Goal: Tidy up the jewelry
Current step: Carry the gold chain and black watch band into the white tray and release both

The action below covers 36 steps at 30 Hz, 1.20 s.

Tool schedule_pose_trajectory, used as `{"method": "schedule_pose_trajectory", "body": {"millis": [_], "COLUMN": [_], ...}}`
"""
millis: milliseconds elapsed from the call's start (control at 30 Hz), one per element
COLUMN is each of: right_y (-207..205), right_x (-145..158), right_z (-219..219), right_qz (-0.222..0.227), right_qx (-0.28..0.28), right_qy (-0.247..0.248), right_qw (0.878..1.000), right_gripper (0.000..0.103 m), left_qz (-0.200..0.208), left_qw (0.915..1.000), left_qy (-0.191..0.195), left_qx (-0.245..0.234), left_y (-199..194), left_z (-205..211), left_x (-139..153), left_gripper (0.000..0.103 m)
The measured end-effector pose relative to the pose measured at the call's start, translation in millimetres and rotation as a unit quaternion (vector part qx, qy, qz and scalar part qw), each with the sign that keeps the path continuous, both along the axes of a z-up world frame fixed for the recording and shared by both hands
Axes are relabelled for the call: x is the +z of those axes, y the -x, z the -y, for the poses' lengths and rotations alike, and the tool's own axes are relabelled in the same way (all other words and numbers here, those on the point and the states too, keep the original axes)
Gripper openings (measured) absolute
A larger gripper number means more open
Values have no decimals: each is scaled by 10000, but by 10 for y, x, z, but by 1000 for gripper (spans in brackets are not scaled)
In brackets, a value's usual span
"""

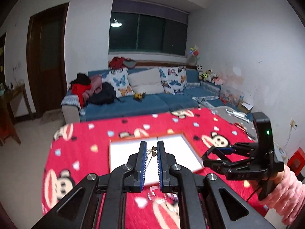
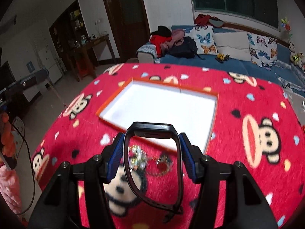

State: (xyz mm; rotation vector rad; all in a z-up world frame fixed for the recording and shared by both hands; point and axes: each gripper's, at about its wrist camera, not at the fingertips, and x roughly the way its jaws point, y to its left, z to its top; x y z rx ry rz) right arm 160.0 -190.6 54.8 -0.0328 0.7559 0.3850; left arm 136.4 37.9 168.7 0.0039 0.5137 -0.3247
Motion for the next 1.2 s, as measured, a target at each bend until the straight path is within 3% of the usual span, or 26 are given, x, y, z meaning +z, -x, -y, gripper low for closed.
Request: {"method": "schedule_pose_trajectory", "body": {"millis": [133, 233, 467, 833, 1200], "right_y": [-320, -591, -996, -1140, -1118], "right_x": [42, -63, -474, -906, -946], "right_z": [18, 14, 27, -9, -47], "right_qz": [36, -29, -416, -862, -856], "right_qx": [-58, -104, -227, -330, -300], "right_qy": [-1, 90, 153, 308, 477], "right_qw": [10000, 9999, 9988, 9952, 9947], "right_gripper": [57, 57, 57, 57, 61], "left_qz": [156, 32, -714, -1637, -2137], "left_qw": [9995, 9991, 9967, 9850, 9750], "left_qy": [-272, -405, -350, -533, -575], "left_qx": [69, 135, 174, 78, 211], "left_y": [-353, -647, -1226, -1517, -1556], "left_z": [11, 19, -7, 20, 38], "left_x": [180, 95, -554, -1693, -2178], "left_gripper": [11, 10, 10, 11, 12]}}
